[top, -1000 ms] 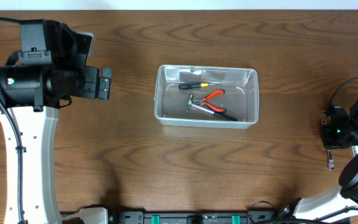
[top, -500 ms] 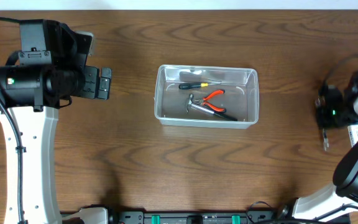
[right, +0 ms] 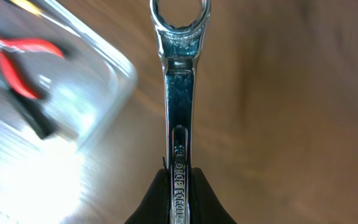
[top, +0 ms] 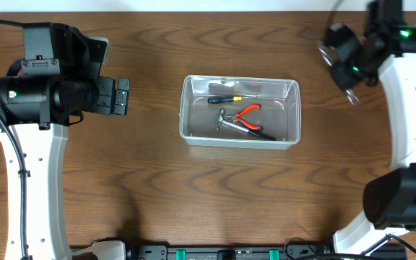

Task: Pack container
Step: 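Carry the wrench left and lower it into the clear container, then open the right gripper to release the wrench and raise it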

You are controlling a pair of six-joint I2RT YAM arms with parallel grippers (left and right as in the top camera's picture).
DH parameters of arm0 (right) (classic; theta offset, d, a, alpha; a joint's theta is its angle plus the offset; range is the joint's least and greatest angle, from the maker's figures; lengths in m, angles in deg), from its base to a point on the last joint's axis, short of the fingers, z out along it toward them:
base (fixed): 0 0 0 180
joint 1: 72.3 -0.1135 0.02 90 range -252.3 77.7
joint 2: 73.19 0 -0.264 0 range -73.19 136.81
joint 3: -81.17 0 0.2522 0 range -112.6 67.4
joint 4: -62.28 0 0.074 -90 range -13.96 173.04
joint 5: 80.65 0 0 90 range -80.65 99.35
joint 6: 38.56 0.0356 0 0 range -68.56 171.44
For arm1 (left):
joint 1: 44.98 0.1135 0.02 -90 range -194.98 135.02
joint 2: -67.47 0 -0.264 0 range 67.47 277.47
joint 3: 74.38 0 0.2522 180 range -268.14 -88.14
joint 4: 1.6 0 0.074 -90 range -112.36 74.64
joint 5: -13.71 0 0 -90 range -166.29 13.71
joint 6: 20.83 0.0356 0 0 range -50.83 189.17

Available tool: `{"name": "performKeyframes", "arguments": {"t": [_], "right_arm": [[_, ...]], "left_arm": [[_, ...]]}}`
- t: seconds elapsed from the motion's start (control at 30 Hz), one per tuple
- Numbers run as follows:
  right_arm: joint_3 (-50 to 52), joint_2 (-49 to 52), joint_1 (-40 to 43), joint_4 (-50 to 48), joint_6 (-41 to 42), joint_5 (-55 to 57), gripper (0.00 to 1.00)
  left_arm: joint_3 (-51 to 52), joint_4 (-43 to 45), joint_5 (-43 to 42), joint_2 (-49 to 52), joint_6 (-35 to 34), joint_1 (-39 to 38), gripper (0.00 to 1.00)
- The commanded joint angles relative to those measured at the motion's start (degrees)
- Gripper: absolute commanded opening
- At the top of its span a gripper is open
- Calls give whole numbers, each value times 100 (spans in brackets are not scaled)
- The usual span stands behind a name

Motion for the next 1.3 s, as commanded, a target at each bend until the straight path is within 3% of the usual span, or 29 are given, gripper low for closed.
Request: {"name": "performKeyframes", "arguments": {"t": [0.0,0.27,0.4,1.27], "right_arm": [[-271,-42,-688,26,-706,-256,1],[-155,11,-1928,46,-1915,-118,1],[-138,87,-2249,-138,-2144,-74,1],[-131,1703,-2518,-87,-2243,-719,1]], "left_arm": [[-35,-4,66,-31,-31,-22,98],[-35,-7,68,-31,-31,-22,98],[-35,-7,68,-31,-31,-22,98],[-35,-11,66,-31,-31,-22,98]]}}
